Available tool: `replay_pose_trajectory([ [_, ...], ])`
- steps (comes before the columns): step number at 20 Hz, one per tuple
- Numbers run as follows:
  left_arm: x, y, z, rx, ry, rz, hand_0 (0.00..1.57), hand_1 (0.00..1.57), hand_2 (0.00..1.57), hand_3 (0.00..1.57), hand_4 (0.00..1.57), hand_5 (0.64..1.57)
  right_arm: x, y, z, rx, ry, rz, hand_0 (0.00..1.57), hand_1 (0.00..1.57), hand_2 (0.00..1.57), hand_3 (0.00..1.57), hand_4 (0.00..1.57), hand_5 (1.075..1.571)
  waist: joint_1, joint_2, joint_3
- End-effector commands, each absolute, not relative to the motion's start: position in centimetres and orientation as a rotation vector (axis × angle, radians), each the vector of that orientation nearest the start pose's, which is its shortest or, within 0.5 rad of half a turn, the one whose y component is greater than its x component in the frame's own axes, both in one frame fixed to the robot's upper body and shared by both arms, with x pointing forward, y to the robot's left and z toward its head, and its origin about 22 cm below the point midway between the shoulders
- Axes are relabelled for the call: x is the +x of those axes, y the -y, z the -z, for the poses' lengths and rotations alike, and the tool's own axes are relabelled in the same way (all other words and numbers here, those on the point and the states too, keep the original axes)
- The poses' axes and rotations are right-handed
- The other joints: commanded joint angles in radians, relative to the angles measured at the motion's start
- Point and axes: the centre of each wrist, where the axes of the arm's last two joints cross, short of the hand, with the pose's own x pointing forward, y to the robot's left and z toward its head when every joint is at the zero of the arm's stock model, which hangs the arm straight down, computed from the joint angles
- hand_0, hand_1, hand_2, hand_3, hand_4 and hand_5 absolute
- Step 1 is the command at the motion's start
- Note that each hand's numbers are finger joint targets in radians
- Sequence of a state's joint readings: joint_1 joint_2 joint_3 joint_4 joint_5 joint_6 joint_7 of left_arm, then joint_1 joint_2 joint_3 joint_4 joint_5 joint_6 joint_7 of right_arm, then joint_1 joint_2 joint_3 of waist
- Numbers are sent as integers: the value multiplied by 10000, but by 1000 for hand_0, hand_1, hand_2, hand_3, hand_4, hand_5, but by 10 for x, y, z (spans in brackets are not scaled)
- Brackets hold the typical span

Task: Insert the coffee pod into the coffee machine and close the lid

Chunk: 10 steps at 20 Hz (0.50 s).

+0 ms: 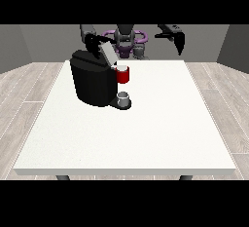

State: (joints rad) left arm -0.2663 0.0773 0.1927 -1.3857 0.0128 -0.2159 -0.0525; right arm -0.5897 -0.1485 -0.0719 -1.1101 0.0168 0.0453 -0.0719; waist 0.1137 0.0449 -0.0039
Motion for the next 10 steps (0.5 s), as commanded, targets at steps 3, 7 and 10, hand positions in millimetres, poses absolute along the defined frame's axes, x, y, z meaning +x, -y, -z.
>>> replay_pose_trajectory([
  [3,313,-267,-36,-289,16841,1273,0,0,0,0,0,1571,388,209,-77,292,17129,-2841,0,0,0,0,0,1571,-96,377,39],
  [7,312,-249,-38,-991,17364,1488,0,0,0,0,0,1571,398,216,-85,37,17712,-3031,0,0,0,0,0,1571,292,780,40],
  [10,301,-275,-27,-452,16813,1443,0,0,0,0,0,1571,393,204,-75,-102,17309,-2997,0,0,0,0,0,1571,293,302,39],
])
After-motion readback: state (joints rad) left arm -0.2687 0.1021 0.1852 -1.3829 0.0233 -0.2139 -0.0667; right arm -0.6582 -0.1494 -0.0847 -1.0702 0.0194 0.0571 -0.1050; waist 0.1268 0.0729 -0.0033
